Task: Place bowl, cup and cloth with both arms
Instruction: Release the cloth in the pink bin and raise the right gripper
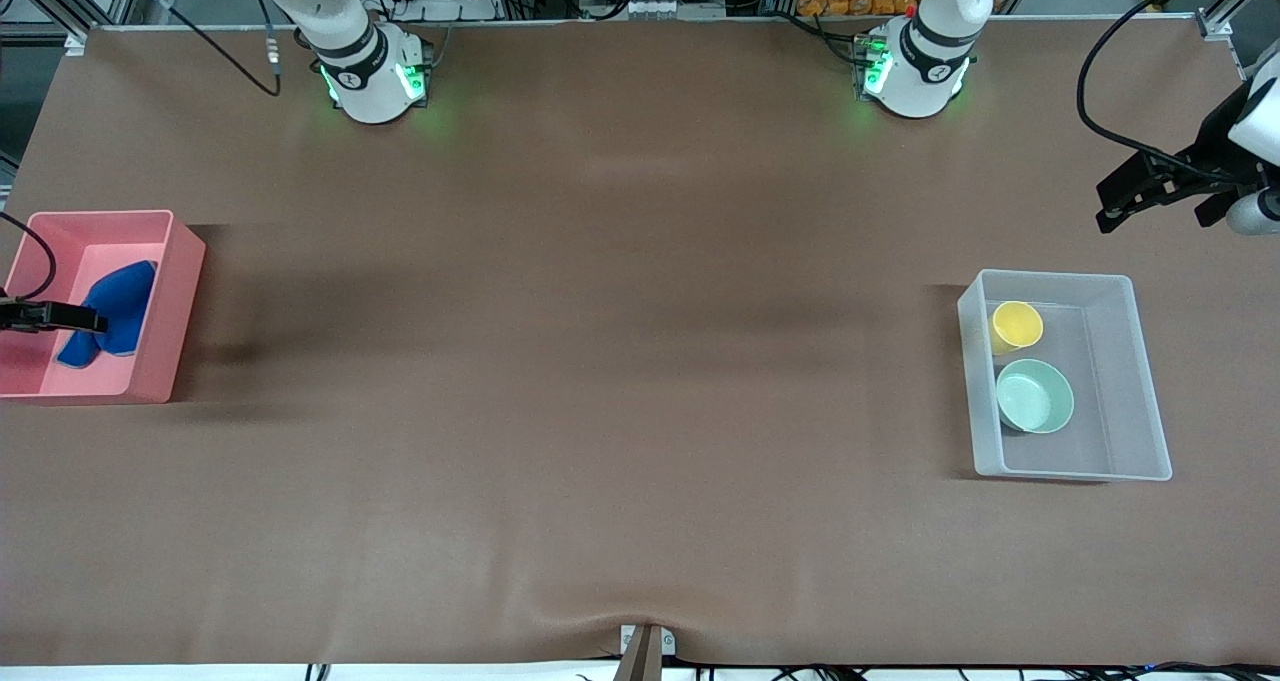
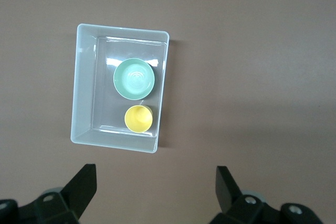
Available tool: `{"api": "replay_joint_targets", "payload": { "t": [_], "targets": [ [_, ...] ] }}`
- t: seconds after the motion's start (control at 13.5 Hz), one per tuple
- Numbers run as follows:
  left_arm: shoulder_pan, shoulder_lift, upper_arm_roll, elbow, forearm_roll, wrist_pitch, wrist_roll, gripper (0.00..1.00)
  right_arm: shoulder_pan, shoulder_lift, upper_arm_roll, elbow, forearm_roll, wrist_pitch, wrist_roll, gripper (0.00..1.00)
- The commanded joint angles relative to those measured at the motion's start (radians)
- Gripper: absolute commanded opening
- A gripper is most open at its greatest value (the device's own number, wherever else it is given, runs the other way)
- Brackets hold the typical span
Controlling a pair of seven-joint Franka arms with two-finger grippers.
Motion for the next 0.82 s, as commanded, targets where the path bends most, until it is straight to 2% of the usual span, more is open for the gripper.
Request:
{"api": "replay_joint_targets", "payload": {
  "t": [0.0,0.15,0.45,0.74],
  "targets": [
    [-0.007,-0.030,0.011,-0.028,-0.017,-0.005,0.022,1.00,0.063,-0.076,-0.005,-0.018,0.032,-0.004,0.026,1.00],
    [-0.007,-0.036,0.011,-0.032,-0.017,-0.010,0.022,1.00,0.135,-0.114,-0.005,-0.019,0.032,-0.012,0.099,1.00],
    [-0.004,-0.039,0.011,-0.032,-0.017,-0.025,0.036,1.00,0.270,-0.212,-0.006,-0.019,0.032,-0.128,0.228,1.00],
    [-0.004,-0.045,0.011,-0.034,-0.017,-0.034,0.036,1.00,0.301,-0.342,-0.005,-0.021,0.034,-0.217,0.248,1.00]
  ]
}}
